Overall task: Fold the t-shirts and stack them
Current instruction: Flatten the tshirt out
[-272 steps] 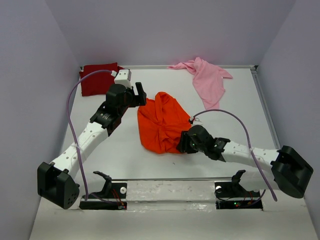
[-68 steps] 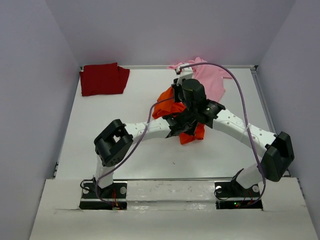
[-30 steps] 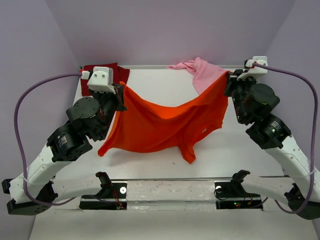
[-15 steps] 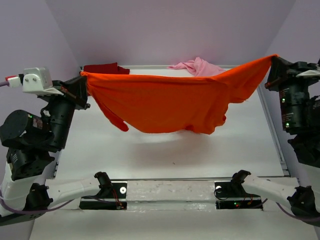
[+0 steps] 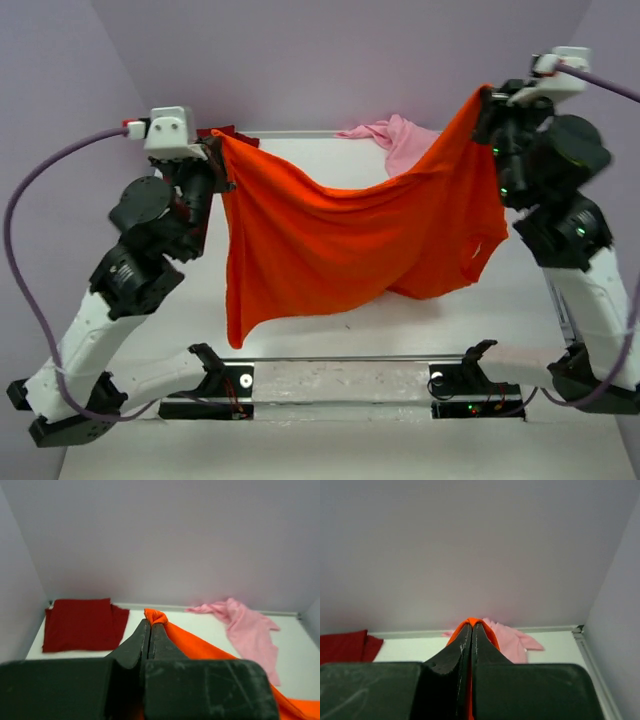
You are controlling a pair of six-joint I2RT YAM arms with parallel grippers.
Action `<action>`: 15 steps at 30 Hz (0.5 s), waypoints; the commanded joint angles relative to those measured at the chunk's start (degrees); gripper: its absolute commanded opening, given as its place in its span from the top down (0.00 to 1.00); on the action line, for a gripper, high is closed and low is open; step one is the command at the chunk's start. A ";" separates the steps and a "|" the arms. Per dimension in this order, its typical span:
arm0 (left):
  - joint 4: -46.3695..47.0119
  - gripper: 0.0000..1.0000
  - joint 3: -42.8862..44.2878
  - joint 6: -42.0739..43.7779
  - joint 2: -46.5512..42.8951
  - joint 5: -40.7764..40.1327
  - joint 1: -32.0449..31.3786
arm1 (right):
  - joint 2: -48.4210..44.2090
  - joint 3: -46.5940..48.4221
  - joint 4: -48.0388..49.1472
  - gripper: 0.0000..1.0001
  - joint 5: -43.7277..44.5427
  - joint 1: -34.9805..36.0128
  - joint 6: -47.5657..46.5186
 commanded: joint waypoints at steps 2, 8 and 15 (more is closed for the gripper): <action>11.23 1.00 -12.90 -8.01 5.98 22.37 25.60 | 15.34 -3.50 1.81 1.00 -14.09 -11.92 11.49; 21.77 1.00 -16.46 -10.04 16.87 24.78 35.06 | 33.03 5.43 2.16 1.00 -18.27 -16.95 14.25; 21.62 1.00 -7.95 -8.46 18.57 26.89 35.60 | 34.91 16.54 -0.04 1.00 -21.41 -16.95 11.69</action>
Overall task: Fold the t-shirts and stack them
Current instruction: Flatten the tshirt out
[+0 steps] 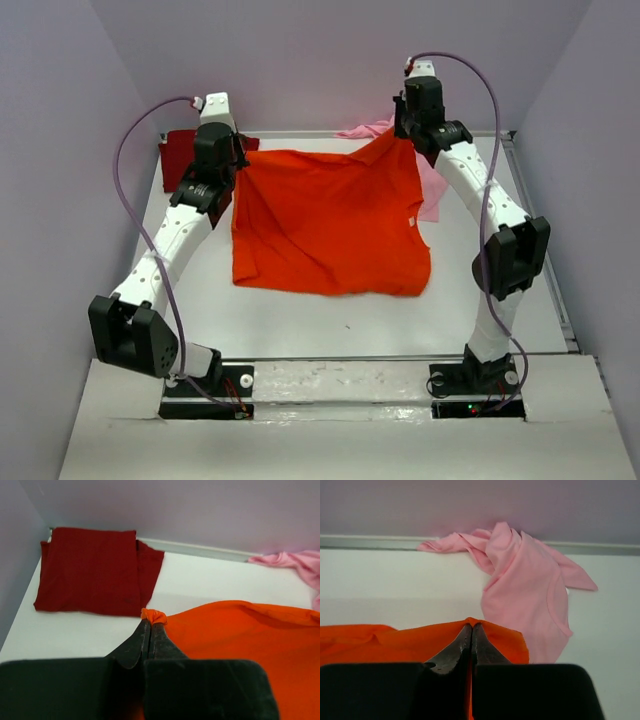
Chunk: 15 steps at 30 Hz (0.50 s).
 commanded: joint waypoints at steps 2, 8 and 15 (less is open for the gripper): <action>6.64 1.00 9.69 -0.26 -8.33 3.47 -0.12 | -13.79 7.78 4.22 1.00 -4.30 0.51 -0.20; 0.92 1.00 6.45 -0.35 -21.15 7.15 -1.17 | -29.79 -7.06 6.15 1.00 -6.93 0.51 2.87; -1.45 1.00 -11.90 -5.62 -39.28 14.10 -1.53 | -48.25 -27.28 3.96 1.00 -11.58 0.51 6.12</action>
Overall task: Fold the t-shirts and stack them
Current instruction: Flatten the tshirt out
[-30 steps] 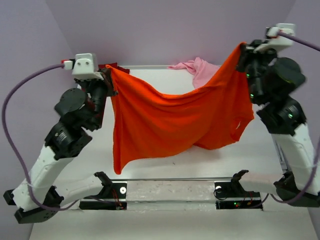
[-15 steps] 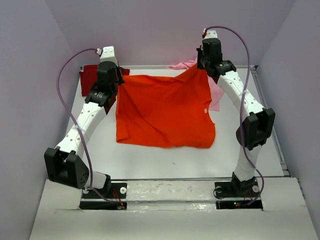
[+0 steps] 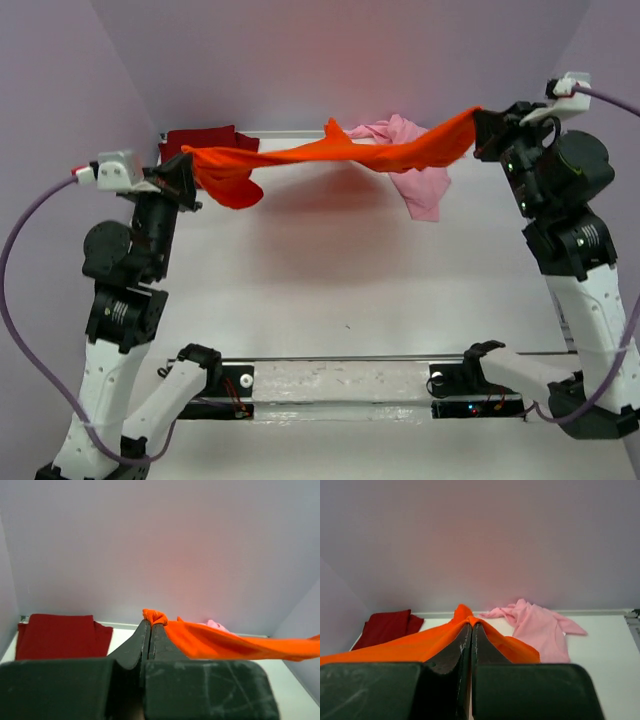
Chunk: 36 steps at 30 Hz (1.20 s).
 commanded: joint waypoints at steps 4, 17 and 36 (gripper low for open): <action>-5.35 1.00 -13.40 -7.21 -12.22 8.22 -0.61 | -15.45 -16.32 -5.60 1.00 -6.47 0.14 6.21; -14.50 1.00 19.89 -3.53 1.27 11.38 -2.37 | -2.14 19.92 -14.13 1.00 -11.31 0.14 6.74; 9.22 1.00 10.86 -5.12 43.11 0.75 7.47 | 50.05 36.14 -8.95 1.00 -1.12 -0.47 1.11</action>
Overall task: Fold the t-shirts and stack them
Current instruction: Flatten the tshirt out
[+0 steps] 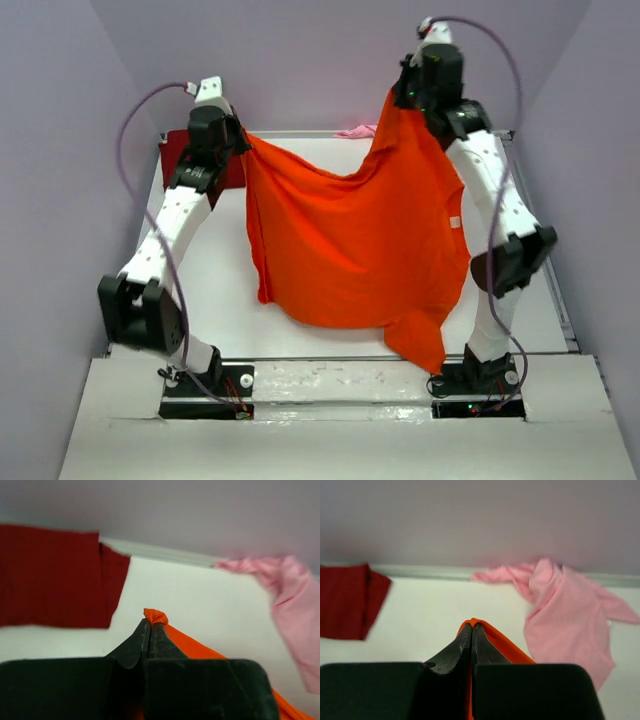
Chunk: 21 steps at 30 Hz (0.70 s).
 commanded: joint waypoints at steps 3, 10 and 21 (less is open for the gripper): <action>11.05 1.00 -1.61 0.48 16.46 -3.38 4.44 | 16.60 1.12 2.22 1.00 2.40 -0.37 -1.99; 6.84 1.00 7.01 1.19 34.76 -2.41 7.87 | 29.80 4.55 2.66 1.00 2.41 -2.91 -2.79; 6.22 1.00 11.77 1.10 35.39 3.12 8.93 | 23.66 -1.34 5.12 1.00 1.01 -4.76 -2.17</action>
